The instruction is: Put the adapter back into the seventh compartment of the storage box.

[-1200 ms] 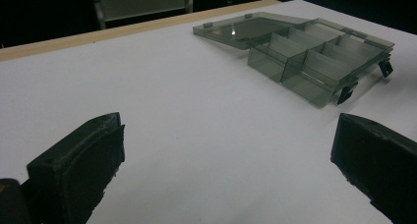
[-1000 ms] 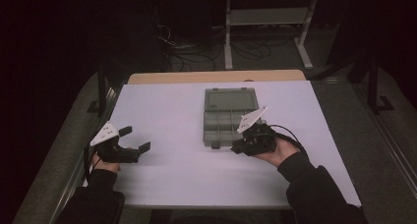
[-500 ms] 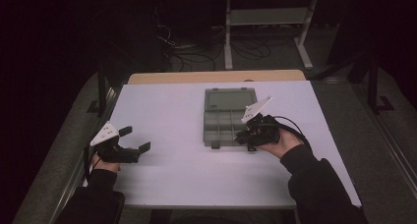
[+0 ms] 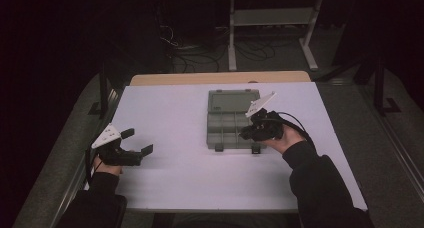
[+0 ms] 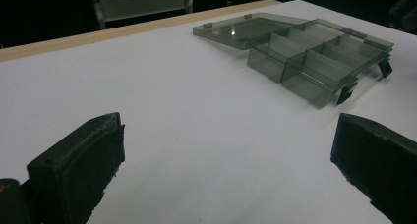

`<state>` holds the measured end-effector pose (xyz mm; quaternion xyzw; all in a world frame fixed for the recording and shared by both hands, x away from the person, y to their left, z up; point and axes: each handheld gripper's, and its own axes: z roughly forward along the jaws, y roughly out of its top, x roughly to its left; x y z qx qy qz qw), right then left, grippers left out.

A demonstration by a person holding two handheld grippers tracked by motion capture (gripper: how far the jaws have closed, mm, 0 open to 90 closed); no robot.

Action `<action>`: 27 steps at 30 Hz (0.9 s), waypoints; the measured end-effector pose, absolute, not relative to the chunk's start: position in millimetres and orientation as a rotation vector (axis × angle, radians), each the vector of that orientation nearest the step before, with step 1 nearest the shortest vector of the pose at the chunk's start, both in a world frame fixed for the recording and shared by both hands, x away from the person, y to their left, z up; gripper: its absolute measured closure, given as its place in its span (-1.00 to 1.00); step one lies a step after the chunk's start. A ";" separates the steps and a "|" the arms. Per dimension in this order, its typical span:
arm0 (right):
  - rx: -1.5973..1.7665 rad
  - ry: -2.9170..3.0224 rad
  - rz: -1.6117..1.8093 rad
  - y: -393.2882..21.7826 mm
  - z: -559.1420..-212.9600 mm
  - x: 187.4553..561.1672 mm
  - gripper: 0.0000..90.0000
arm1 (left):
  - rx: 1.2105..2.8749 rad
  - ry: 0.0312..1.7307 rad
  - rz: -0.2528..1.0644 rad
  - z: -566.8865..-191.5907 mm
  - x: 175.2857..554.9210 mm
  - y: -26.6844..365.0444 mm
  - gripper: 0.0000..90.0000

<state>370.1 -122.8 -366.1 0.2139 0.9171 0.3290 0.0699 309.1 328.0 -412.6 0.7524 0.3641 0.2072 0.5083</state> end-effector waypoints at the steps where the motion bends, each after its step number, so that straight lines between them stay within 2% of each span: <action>1: 0.650 2.763 0.984 -122.8 -366.9 371.5 0.67 | 1.815 0.876 0.500 -412.6 309.1 328.1 -1.00; 27: 0.763 2.775 0.971 -125.4 -393.3 404.1 0.67 | 1.813 0.875 0.502 -412.4 309.4 328.5 -1.00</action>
